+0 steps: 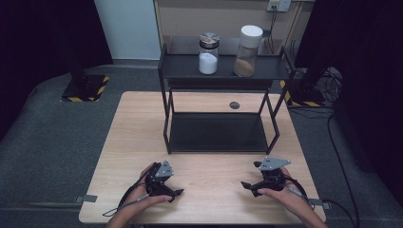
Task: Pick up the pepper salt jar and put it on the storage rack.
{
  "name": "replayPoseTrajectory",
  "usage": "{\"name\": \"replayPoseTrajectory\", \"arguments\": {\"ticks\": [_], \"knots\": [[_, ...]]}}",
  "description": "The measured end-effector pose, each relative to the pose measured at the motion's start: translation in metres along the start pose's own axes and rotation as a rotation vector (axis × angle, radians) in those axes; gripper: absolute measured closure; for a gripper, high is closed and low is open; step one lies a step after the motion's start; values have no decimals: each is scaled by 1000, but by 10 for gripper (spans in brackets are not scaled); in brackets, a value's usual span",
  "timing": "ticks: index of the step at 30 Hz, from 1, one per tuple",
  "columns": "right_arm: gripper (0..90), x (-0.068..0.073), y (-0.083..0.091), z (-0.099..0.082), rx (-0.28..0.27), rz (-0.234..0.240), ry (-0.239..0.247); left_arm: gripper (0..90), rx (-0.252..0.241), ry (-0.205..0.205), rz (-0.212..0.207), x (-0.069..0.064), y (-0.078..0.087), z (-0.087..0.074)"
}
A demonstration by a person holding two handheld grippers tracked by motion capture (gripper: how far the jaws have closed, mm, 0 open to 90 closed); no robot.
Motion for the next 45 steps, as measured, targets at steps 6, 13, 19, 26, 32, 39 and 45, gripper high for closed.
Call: {"name": "replayPoseTrajectory", "arguments": {"ticks": [6,13,19,26,32,39,45], "knots": [[42,-4,3,-12,24,-11,17,0,0,-4,-4,-1,1,-1],[36,-7,-4,-12,101,-13,20,0,2,-8,-7,-1,2,-1],[13,-3,-6,-9,112,-26,10,0,2,-8,-6,-1,2,-1],[13,-3,-6,-9,112,-26,10,0,2,-7,-6,-2,3,-2],[13,-3,-6,-10,111,-26,10,0,5,-10,-6,-3,3,-2],[13,-3,-6,-9,112,-25,10,0,5,-10,-7,-2,3,-2],[13,-3,-6,-9,112,-25,10,0,5,-11,-8,-2,3,-2]]}}
Point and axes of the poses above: each handheld gripper's, and its own axes: y roughly backward along the jaws, z roughly out of its top, x roughly to its left, the point moved 2 cm from there along -y, roughly forward along the jaws, and after that the axes turned 1 degree about z, right-handed, at the moved point
